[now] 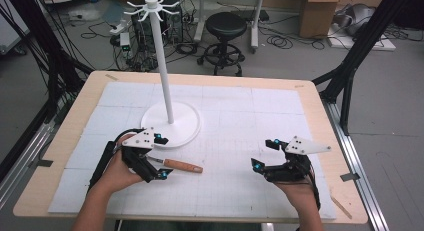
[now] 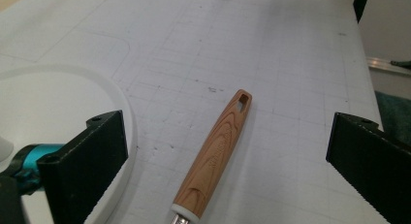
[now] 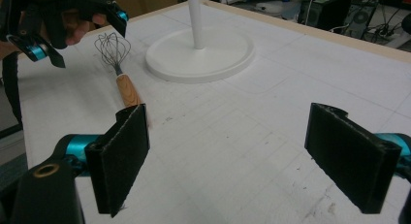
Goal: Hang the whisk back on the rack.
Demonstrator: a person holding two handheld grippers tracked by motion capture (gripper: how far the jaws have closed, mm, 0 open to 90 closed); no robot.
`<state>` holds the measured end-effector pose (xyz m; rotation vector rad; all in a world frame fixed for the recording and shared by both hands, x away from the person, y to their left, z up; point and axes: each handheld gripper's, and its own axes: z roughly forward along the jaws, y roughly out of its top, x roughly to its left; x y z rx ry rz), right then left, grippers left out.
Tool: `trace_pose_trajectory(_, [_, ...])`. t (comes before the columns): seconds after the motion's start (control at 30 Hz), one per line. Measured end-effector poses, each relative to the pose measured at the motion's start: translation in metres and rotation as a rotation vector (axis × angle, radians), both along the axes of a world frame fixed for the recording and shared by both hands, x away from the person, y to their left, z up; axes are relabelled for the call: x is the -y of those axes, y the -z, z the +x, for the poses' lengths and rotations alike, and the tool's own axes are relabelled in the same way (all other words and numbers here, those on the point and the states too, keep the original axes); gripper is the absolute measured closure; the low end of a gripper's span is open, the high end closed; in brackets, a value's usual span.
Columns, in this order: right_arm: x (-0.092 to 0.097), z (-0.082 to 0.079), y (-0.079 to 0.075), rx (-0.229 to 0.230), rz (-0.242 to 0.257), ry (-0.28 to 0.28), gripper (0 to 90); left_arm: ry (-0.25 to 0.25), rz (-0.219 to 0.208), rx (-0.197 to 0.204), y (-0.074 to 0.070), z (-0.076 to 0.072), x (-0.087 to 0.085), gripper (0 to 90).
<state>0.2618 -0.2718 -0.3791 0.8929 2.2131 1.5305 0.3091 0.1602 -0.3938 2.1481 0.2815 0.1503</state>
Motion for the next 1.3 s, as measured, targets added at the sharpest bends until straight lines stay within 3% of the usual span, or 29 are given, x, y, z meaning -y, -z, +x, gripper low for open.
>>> trace_pose_trajectory(0.07, [0.001,0.001,0.000,0.004,0.000,-0.001,15.3,-0.002,0.027,-0.004,0.001,0.003,0.005,2.3])
trace_pose_trajectory(0.1, [0.001,0.001,0.001,-0.001,0.001,0.002,15.3,-0.002,0.072,-0.015,0.003,0.006,0.009,3.7])
trace_pose_trajectory(0.13, [0.001,0.001,0.001,-0.001,0.001,0.002,15.3,-0.002,0.072,-0.015,0.003,0.006,0.009,5.4])
trace_pose_trajectory(0.2, [0.002,0.002,0.002,-0.005,0.001,0.006,15.3,0.005,0.146,-0.030,0.004,0.011,0.015,9.9])
trace_pose_trajectory(0.23, [0.002,0.002,0.002,0.001,-0.002,0.007,15.3,0.005,0.146,-0.030,0.004,0.011,0.015,10.8])
trace_pose_trajectory(0.43, [0.004,0.002,0.002,-0.003,-0.004,0.014,15.3,0.019,0.251,-0.008,0.006,0.014,0.029,19.2])
trace_pose_trajectory(0.53, [0.003,0.002,0.002,-0.004,-0.004,0.014,15.3,0.035,0.275,-0.007,0.008,0.015,0.033,23.3])
trace_pose_trajectory(0.57, [0.003,0.002,0.003,-0.006,-0.003,0.011,15.3,0.035,0.278,-0.020,0.009,0.015,0.033,29.0])
trace_pose_trajectory(0.67, [0.002,0.003,0.004,-0.008,-0.009,0.010,15.3,0.033,0.332,-0.028,0.013,0.016,0.034,33.8])
trace_pose_trajectory(1.03, [-0.001,0.004,0.007,-0.019,-0.017,0.010,15.3,0.037,0.405,-0.049,0.022,0.020,0.038,44.2])
trace_pose_trajectory(1.17, [-0.001,0.005,0.008,-0.023,-0.018,0.010,15.4,0.039,0.450,-0.047,0.026,0.021,0.040,47.4])
trace_pose_trajectory(1.3, [-0.001,0.005,0.009,-0.022,-0.022,0.010,15.4,0.042,0.456,-0.054,0.027,0.021,0.040,49.6])
